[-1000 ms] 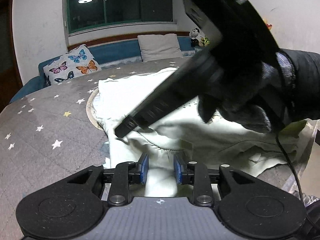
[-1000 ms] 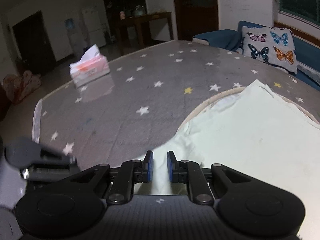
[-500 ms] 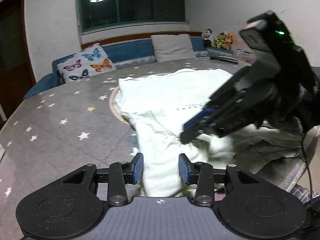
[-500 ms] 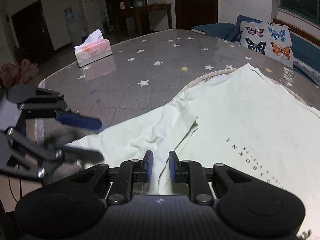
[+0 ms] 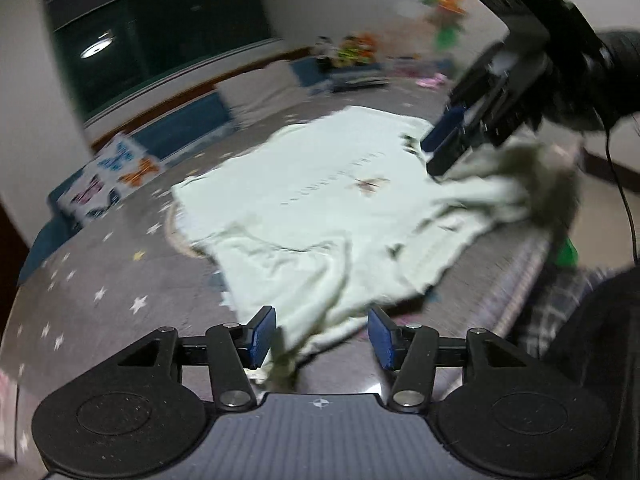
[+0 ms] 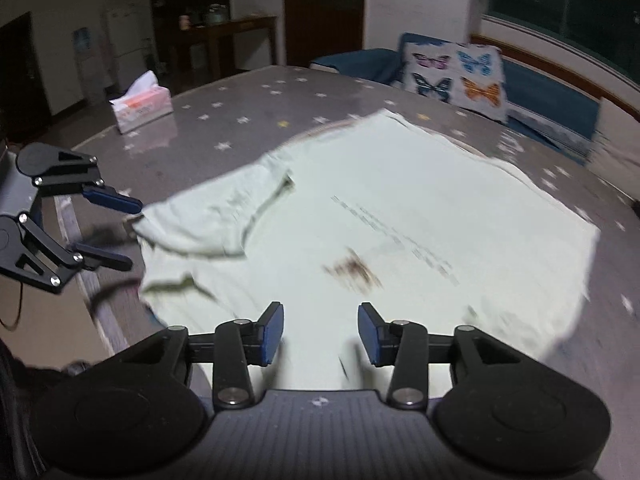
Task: Fold clothes
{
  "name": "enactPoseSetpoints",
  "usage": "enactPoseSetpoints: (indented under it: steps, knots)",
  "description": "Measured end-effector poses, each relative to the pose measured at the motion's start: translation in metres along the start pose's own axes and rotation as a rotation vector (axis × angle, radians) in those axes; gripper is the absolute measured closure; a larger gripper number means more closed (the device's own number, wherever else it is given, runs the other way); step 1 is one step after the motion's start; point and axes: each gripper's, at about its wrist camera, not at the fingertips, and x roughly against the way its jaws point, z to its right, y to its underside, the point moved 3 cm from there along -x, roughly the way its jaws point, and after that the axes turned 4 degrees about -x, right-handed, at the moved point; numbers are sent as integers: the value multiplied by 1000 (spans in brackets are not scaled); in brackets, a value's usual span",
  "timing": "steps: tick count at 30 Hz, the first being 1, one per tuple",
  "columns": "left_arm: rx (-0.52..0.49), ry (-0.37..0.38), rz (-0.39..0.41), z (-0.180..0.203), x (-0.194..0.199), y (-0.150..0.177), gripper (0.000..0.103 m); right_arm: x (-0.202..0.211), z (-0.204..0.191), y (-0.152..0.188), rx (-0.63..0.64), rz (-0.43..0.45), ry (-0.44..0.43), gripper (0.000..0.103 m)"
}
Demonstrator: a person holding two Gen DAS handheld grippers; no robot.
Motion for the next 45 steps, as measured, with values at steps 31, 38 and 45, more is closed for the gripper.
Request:
enactPoseSetpoints:
  steps: [31,38,45]
  knots:
    - [199,2,-95,-39,-10,19,80,40,12,54,-96,19,95,48]
    - [205,-14,-108,-39,-6,19,91,33,15,59,-106,0,96,48]
    - [73,-69,-106,-28,0,14,60,36,18,60,-104,6,96,48]
